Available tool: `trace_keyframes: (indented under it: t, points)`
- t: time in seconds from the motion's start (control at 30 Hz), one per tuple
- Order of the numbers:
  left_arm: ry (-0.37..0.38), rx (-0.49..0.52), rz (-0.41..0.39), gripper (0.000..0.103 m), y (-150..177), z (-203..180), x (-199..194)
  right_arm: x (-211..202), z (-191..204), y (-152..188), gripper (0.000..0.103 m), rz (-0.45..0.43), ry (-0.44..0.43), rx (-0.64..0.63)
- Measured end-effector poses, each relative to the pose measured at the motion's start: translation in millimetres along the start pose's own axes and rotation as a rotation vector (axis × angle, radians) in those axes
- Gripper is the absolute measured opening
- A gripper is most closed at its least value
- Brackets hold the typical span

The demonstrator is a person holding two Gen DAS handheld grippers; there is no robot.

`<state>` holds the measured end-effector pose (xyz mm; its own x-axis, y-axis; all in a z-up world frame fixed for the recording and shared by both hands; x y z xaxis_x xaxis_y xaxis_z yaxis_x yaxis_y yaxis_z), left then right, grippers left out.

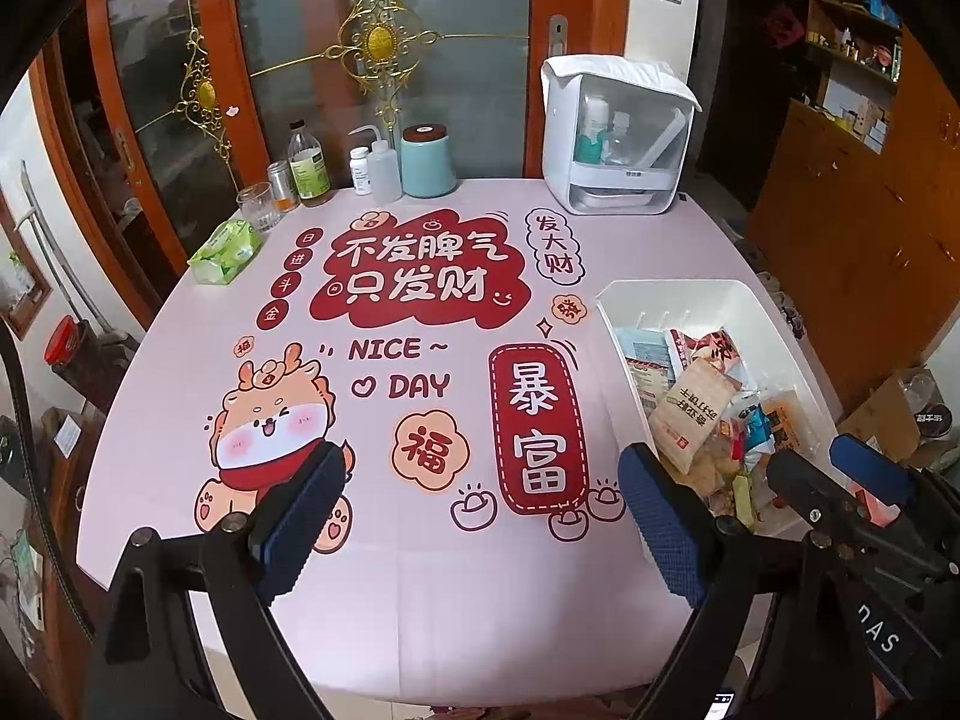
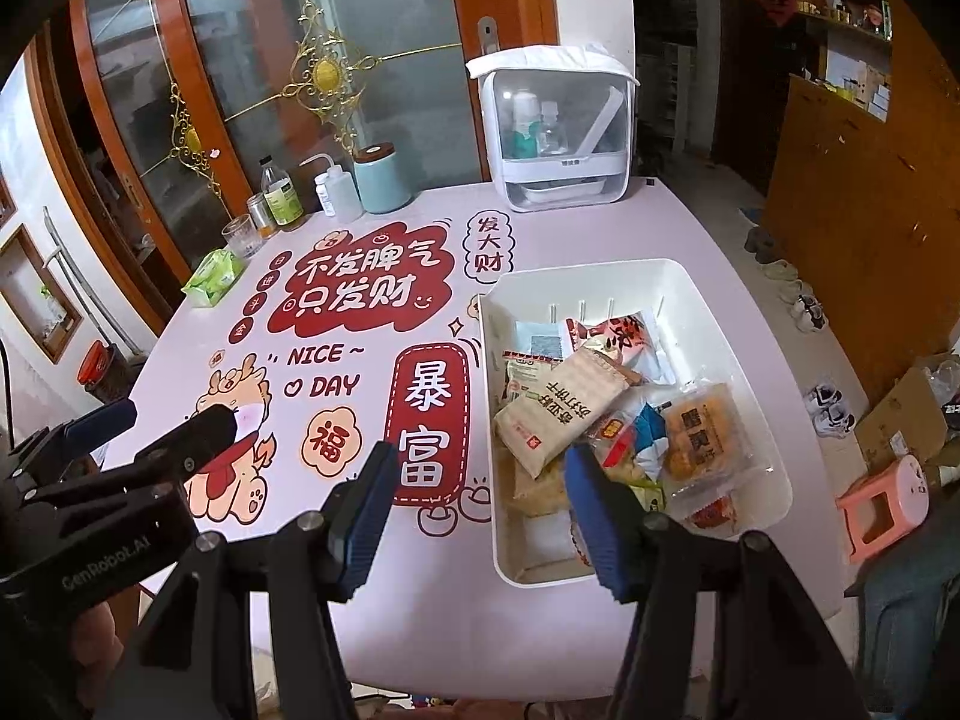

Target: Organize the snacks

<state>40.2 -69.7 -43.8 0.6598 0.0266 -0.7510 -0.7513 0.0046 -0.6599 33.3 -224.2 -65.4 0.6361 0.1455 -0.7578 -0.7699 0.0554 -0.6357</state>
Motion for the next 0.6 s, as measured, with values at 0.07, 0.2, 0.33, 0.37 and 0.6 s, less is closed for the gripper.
trace_keyframes:
  t: [0.07, 0.2, 0.33, 0.37, 0.6]
  points:
    - [0.001, 0.000, 0.000, 0.092, -0.1, -0.1, 0.2, 1.0, 0.7, -0.2, 0.058, 0.004, -0.003, -0.001]
    - [0.000, 0.000, 0.002, 0.092, -0.3, -1.3, 0.7, 2.8, 1.7, -0.6, 0.058, 0.005, -0.008, -0.005]
    - [-0.004, 0.001, 0.007, 0.092, -1.0, 0.6, 2.6, 4.6, 1.6, -0.3, 0.058, 0.010, -0.010, -0.001]
    - [-0.005, 0.002, 0.008, 0.092, -1.0, 0.9, 3.3, 5.6, 1.8, 0.0, 0.058, 0.013, -0.011, 0.000]
    - [-0.013, 0.011, 0.020, 0.092, -0.5, -1.2, 9.9, 10.8, -0.5, -1.4, 0.058, 0.020, -0.017, 0.000]
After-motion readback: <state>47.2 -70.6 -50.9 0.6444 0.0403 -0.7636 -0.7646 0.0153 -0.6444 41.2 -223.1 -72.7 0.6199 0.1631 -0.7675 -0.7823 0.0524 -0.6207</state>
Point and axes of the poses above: each gripper's, at about its wrist camera, not at the fingertips, and x roughly the way its jaws point, z to its left, y to its underside, the point moved 5 cm from there along x, roughly the way its jaws point, and after that the axes turned 2 degrees about -z, right-handed, at the moved point
